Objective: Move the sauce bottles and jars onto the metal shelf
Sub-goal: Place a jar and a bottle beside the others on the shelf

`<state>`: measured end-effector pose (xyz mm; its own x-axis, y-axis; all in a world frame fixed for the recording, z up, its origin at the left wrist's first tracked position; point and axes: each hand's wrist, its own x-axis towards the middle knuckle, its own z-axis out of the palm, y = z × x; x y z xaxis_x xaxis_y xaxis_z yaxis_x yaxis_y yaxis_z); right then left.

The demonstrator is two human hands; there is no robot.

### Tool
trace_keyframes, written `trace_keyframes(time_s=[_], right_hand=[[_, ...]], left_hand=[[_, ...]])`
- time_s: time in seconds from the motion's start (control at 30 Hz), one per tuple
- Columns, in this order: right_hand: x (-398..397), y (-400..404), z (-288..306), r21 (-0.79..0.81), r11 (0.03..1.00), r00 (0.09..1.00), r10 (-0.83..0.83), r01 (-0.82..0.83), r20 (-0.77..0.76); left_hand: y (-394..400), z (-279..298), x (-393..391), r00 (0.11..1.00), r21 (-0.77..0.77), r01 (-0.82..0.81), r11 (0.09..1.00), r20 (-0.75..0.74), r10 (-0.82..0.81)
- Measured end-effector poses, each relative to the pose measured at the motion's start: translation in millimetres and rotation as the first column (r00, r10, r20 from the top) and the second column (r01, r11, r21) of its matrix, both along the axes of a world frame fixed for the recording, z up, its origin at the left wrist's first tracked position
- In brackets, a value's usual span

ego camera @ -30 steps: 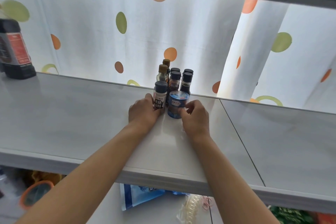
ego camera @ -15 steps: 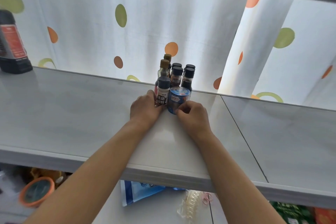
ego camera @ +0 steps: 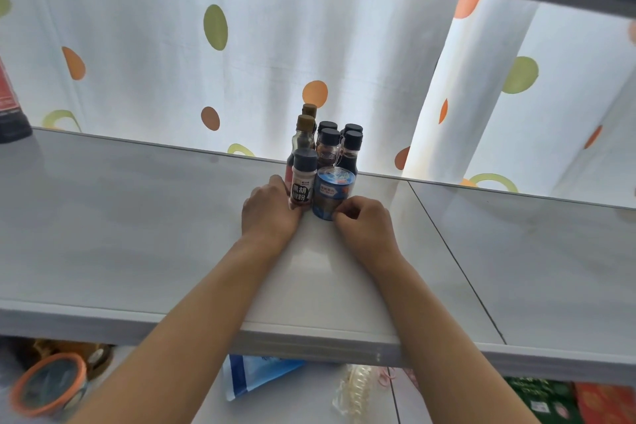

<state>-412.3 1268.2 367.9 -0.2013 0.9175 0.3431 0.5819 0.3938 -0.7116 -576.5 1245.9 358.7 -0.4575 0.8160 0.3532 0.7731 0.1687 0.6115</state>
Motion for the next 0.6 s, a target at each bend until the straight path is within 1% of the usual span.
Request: trace_keyframes(time_s=[0.07,0.1,0.2,0.3,0.37,0.43,0.5,0.57,0.6], right_hand=[[1,-1,0,0.012,1.0,1.0,-0.008,0.008,0.002],[2,-2,0,0.02,1.0,1.0,-0.002,0.002,0.014],[2,-4,-2,0.019,0.999,0.994,0.037,-0.039,0.105],[1,-10,-6,0.027,0.997,0.965,0.067,-0.076,0.255],[0,-18,-5,0.033,0.995,0.91,0.077,-0.098,0.407],[2,-26,-2,-0.013,0.993,0.854,0.105,-0.115,0.51],[7,-40,-3,-0.094,0.984,0.784,0.18,-0.154,0.594],[12,-56,-7,-0.127,0.968,0.718,0.247,-0.217,0.651],[15,-64,-7,-0.126,0.962,0.707,0.263,-0.241,0.656]], left_hand=[[-2,-1,0,0.999,0.01,-0.011,1.0,0.034,0.011],[-4,-1,0,1.0,0.008,-0.015,1.0,0.015,0.015],[-18,4,8,0.985,-0.068,0.007,0.998,-0.169,-0.019],[-37,7,20,0.965,-0.158,0.055,0.986,-0.245,-0.093],[-55,7,26,0.95,-0.208,0.085,0.974,-0.277,-0.142],[-76,4,32,0.926,-0.253,0.126,0.959,-0.316,-0.205],[-99,1,37,0.913,-0.265,0.16,0.951,-0.327,-0.245],[-121,-3,41,0.924,-0.259,0.146,0.955,-0.31,-0.225],[-130,-4,43,0.928,-0.243,0.126,0.962,-0.314,-0.201]])
